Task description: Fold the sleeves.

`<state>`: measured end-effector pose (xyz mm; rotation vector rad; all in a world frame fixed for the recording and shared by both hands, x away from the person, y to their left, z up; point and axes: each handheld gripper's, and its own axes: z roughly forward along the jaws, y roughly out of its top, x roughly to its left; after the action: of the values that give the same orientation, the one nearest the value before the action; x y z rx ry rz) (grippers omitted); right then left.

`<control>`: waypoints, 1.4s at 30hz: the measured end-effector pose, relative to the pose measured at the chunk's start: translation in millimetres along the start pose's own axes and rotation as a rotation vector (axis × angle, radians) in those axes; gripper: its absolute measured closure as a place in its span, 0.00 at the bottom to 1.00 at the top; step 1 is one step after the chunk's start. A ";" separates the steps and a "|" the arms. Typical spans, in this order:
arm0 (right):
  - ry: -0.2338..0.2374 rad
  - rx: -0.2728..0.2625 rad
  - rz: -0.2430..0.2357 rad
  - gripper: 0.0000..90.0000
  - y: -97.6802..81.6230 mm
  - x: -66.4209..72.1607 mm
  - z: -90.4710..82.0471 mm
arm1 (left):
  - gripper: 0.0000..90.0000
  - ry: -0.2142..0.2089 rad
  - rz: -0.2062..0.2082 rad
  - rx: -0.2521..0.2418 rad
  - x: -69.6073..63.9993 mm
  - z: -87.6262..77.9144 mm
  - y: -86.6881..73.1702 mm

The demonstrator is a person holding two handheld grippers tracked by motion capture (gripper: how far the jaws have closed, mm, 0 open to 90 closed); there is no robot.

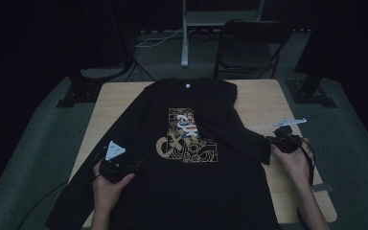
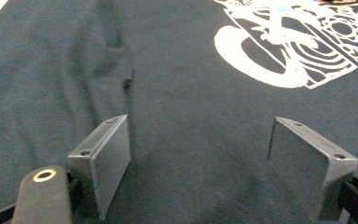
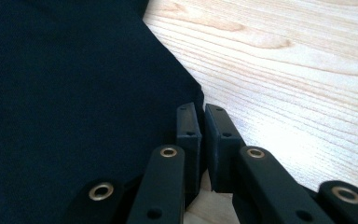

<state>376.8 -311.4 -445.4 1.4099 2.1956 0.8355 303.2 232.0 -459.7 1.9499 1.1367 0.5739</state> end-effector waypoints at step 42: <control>0.129 -0.149 -0.271 0.94 66.1 104.5 -38.0 | 0.25 0.158 -0.131 0.011 16.9 -7.1 -6.2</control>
<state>354.9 -205.7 -374.1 0.9867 2.2987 0.9889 303.5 251.3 -460.6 1.8491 1.3573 0.6607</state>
